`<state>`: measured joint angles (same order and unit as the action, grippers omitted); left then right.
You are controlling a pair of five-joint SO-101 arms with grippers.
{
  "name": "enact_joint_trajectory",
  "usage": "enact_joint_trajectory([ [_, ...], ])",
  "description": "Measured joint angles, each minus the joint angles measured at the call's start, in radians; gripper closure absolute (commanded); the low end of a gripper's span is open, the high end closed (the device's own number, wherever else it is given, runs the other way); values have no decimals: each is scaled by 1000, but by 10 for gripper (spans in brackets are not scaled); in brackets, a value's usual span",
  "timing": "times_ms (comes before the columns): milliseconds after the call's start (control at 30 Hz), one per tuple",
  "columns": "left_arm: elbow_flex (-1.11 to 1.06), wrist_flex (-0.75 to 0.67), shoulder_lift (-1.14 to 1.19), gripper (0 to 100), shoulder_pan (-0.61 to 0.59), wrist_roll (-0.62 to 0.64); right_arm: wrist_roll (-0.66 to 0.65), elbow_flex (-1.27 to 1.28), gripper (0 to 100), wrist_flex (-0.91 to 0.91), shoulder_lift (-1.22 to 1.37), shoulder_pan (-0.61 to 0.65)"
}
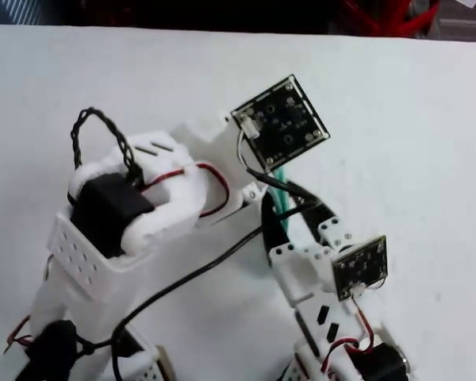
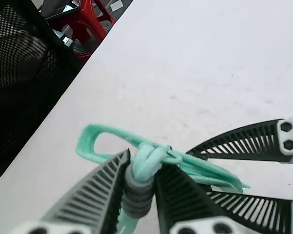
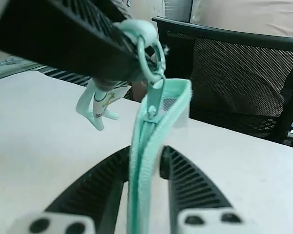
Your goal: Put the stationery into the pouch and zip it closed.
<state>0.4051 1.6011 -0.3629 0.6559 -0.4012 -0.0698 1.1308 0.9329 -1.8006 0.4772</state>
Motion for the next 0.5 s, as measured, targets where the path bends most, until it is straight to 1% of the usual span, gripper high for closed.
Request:
enact_joint_trajectory([
  [133, 0, -8, 0, 978, -3, 0, 0, -6, 981, 2, 0, -78],
  [200, 0, -28, 0, 978, -34, 0, -14, -17, 980, 25, 0, -94],
  [333, 0, -77, 35, 978, -114, 0, -83, -51, 979, 72, 0, -83],
  [500, -2, -146, 132, 978, -212, 0, -164, -87, 979, 133, 0, -35],
])
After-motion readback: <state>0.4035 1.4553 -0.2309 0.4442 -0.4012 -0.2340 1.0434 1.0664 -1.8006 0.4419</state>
